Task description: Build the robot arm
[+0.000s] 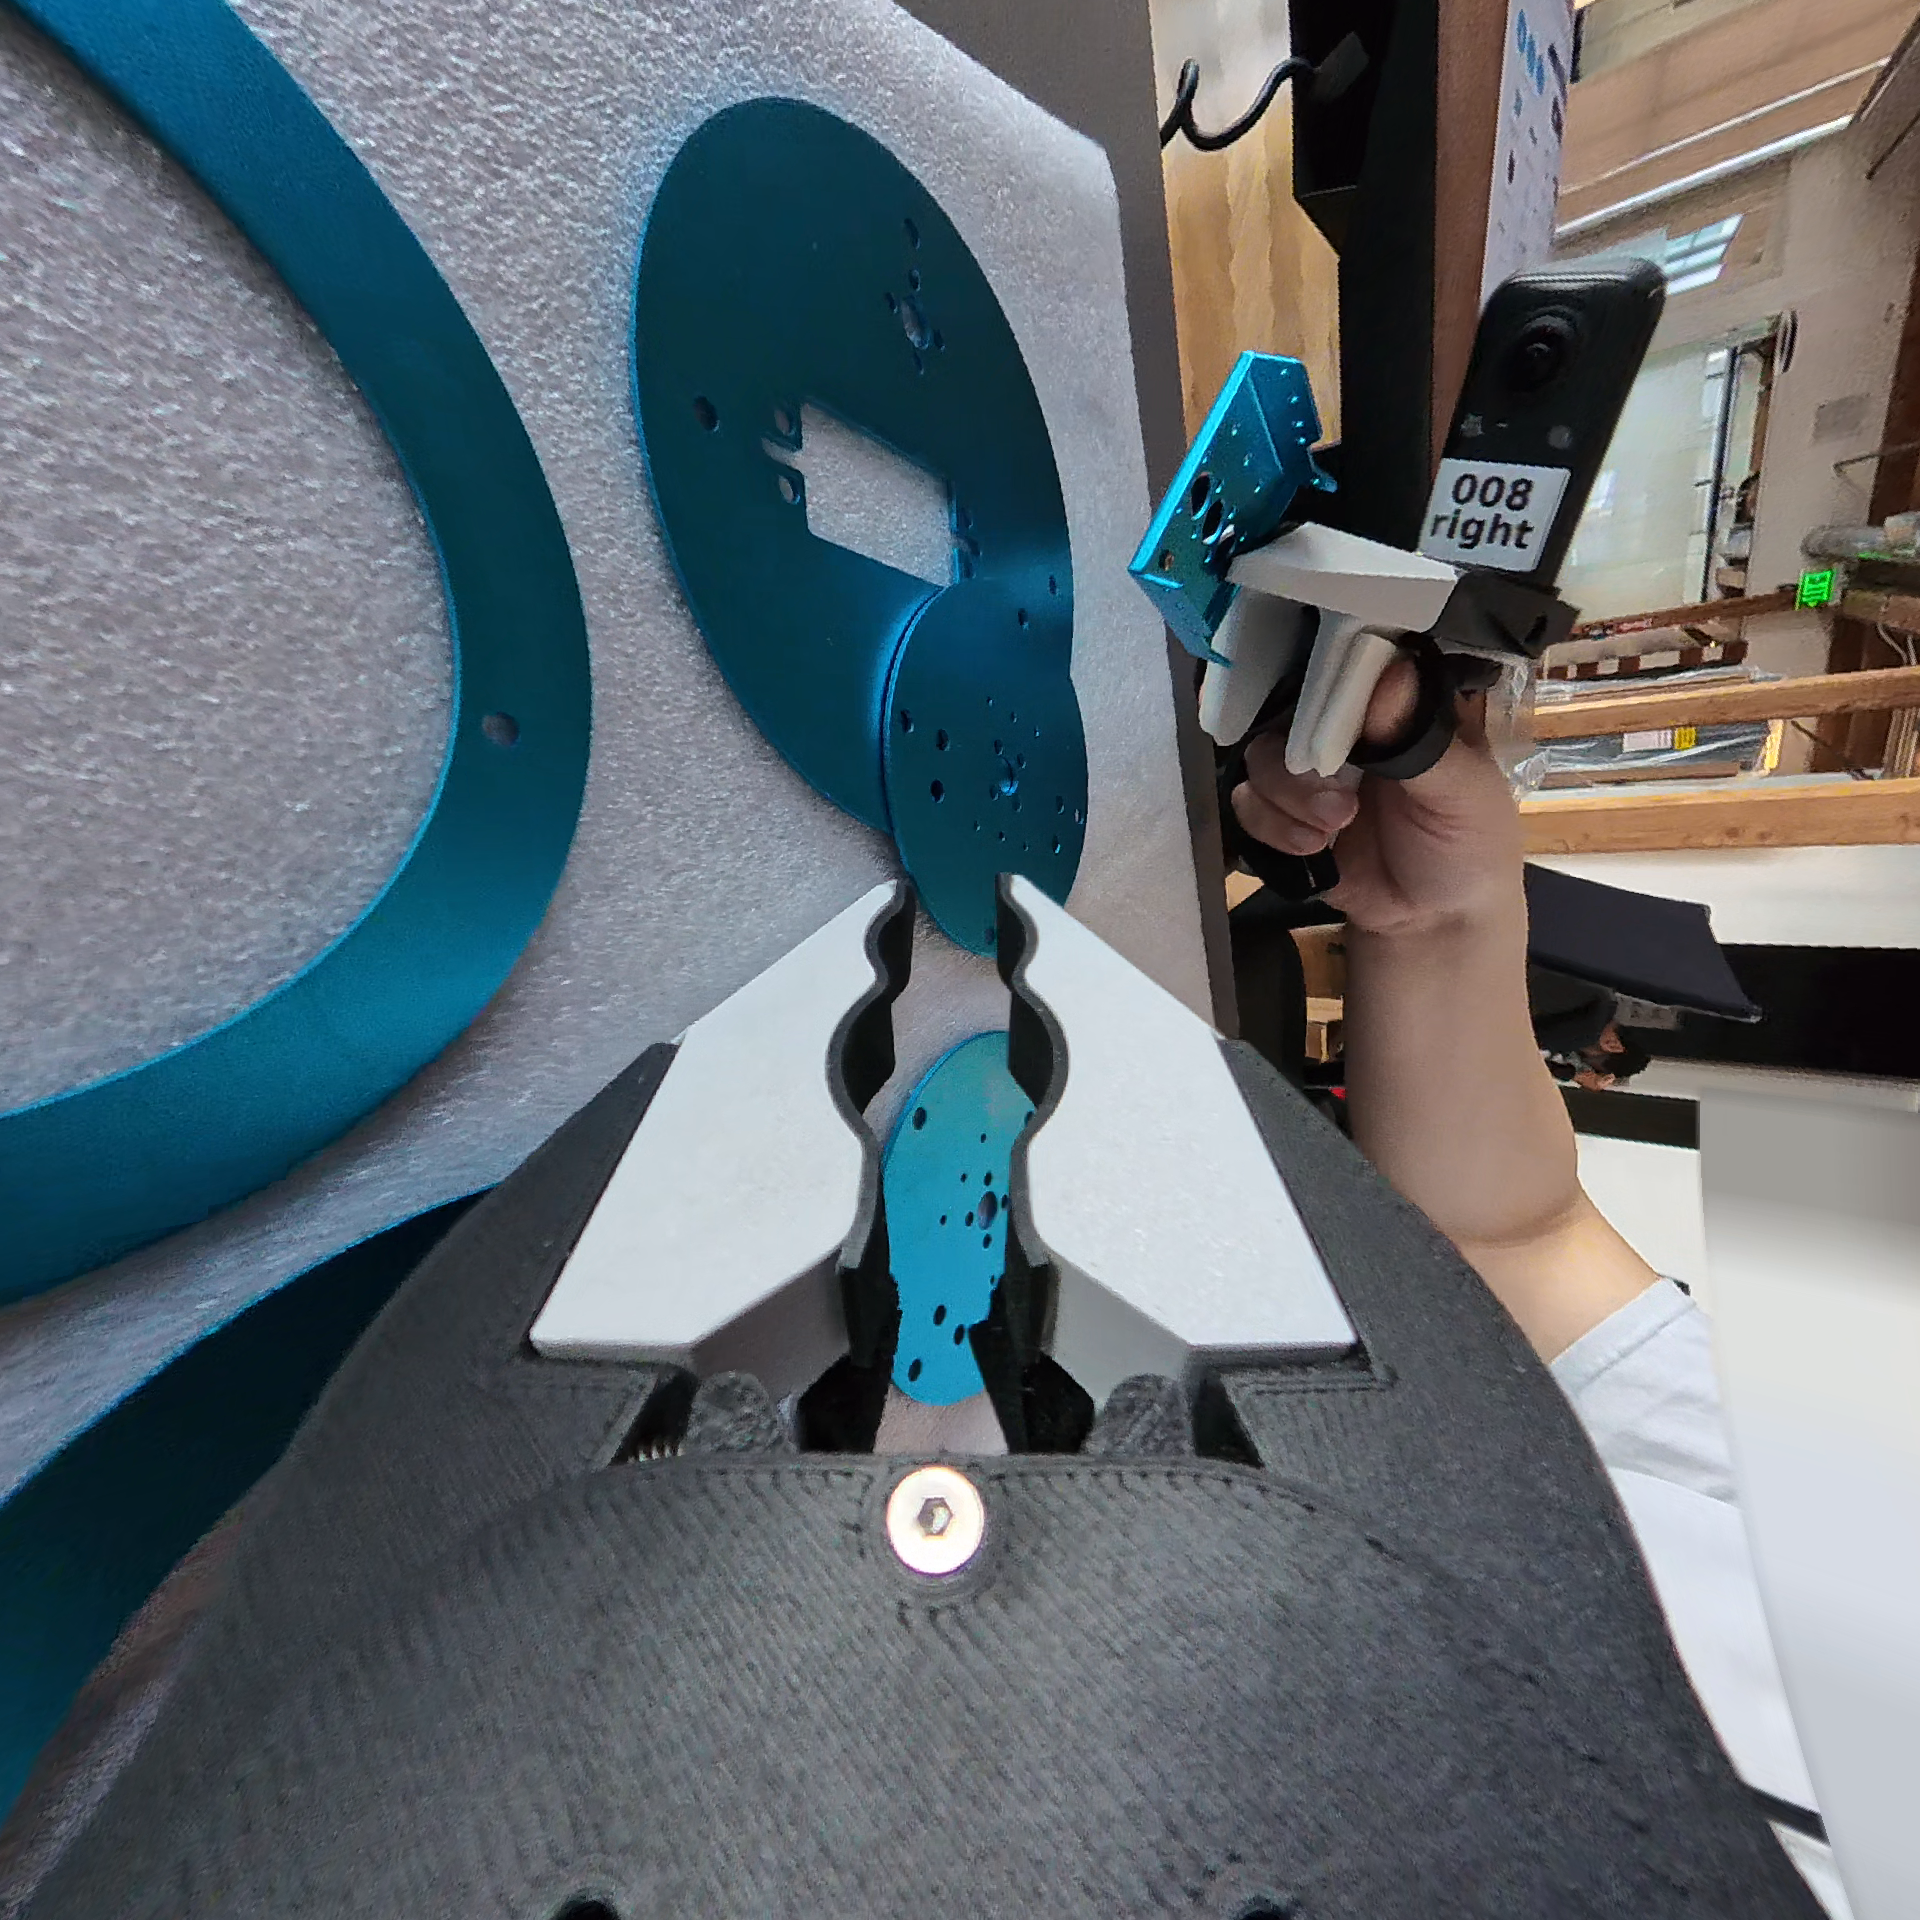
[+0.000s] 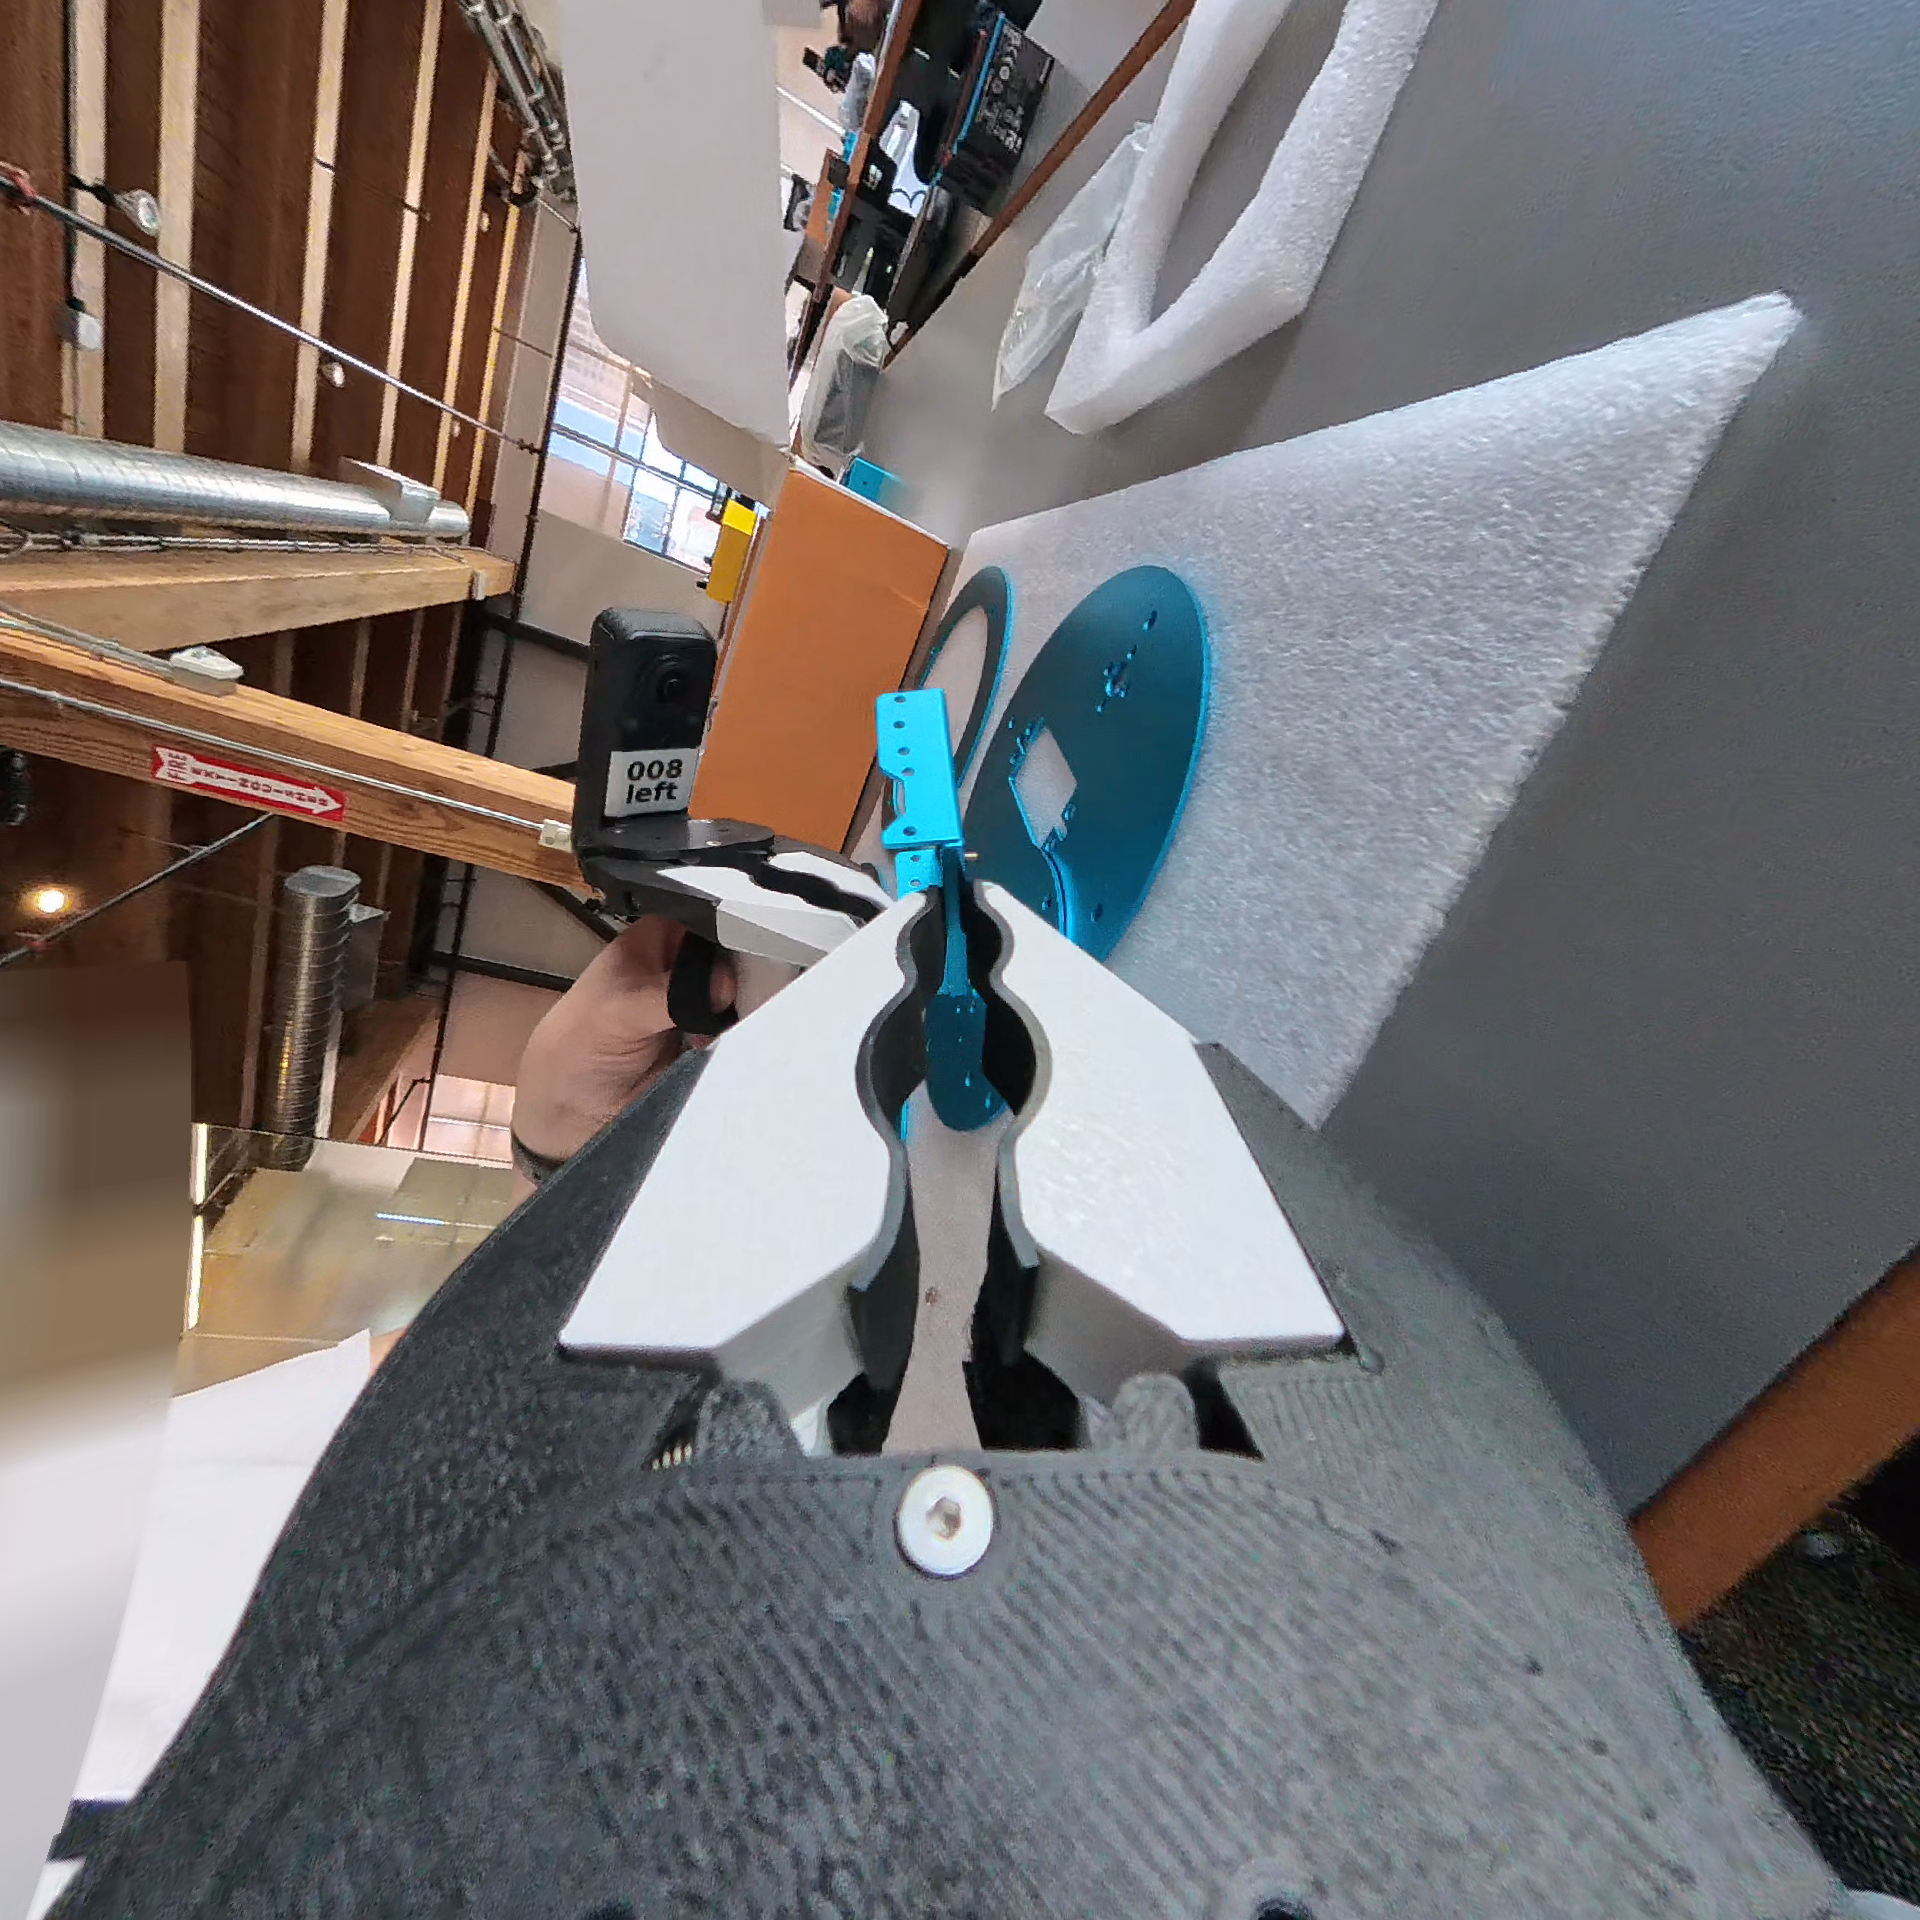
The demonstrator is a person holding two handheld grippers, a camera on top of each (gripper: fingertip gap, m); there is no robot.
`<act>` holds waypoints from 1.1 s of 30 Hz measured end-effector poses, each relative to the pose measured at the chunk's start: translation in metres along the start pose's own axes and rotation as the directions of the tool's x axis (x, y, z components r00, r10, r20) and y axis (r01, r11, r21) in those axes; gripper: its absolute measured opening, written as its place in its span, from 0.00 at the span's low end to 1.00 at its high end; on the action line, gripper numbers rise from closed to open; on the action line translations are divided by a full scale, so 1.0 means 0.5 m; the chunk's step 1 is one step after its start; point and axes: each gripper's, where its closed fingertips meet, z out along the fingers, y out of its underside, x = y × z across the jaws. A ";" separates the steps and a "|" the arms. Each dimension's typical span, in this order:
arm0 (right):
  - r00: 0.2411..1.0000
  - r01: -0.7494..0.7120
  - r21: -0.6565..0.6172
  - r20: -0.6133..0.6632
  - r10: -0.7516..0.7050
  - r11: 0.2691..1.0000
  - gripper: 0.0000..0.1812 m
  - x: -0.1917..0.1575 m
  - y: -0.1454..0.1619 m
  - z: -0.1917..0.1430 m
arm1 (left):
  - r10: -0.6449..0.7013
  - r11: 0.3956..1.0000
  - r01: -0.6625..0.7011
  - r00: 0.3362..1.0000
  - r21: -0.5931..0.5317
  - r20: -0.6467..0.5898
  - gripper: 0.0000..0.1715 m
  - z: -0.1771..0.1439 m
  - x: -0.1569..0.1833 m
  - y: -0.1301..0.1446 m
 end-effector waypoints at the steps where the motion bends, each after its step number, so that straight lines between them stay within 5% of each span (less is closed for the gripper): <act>1: 1.000 -0.013 -0.003 0.008 0.013 1.000 0.01 -0.001 0.002 -0.001 | -0.003 1.000 0.003 1.000 0.008 -0.007 0.10 0.001 0.003 0.000; 21: 0.997 -0.078 -0.004 0.002 0.078 0.997 0.01 0.016 0.016 -0.026 | -0.058 0.998 0.059 0.997 0.016 -0.053 0.01 0.010 -0.002 -0.001; 28: 0.997 -0.072 -0.011 0.012 0.072 0.997 0.01 0.010 0.019 -0.031 | -0.070 0.996 0.072 0.997 0.050 -0.041 0.24 0.004 0.031 0.003; 33: 0.999 -0.036 -0.004 0.008 0.036 0.999 0.01 0.004 0.013 -0.034 | -0.108 0.994 0.108 0.994 0.029 0.012 0.32 0.007 0.042 0.003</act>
